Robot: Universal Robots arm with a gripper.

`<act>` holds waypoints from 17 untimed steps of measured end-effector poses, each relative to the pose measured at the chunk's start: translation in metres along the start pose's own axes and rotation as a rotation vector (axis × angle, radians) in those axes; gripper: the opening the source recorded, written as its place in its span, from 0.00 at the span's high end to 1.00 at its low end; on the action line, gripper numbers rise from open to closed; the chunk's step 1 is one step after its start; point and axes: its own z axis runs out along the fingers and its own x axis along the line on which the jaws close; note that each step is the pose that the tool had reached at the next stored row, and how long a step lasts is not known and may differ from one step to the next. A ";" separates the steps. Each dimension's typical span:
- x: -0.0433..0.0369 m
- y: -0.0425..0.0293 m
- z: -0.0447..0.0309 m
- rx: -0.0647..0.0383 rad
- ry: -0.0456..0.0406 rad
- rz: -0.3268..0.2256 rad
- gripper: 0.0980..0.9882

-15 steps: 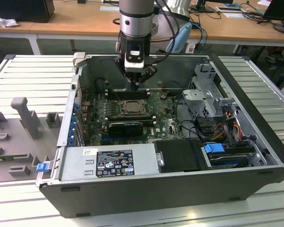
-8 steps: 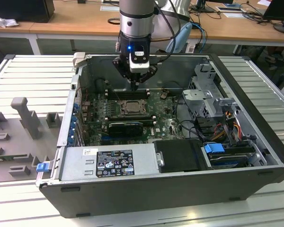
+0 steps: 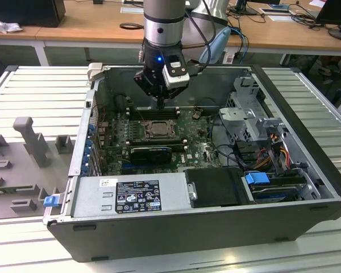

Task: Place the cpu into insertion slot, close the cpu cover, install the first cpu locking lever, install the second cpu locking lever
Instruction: 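Install the first cpu locking lever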

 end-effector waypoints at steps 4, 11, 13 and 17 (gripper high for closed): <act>0.0018 -0.0005 0.0011 0.000 0.0015 -0.065 0.99; 0.0197 -0.0050 0.0033 -0.001 0.0020 -0.090 0.99; 0.0237 -0.0060 0.0039 -0.001 0.0023 -0.103 0.99; 0.0257 -0.0065 0.0049 -0.002 0.0038 -0.175 0.99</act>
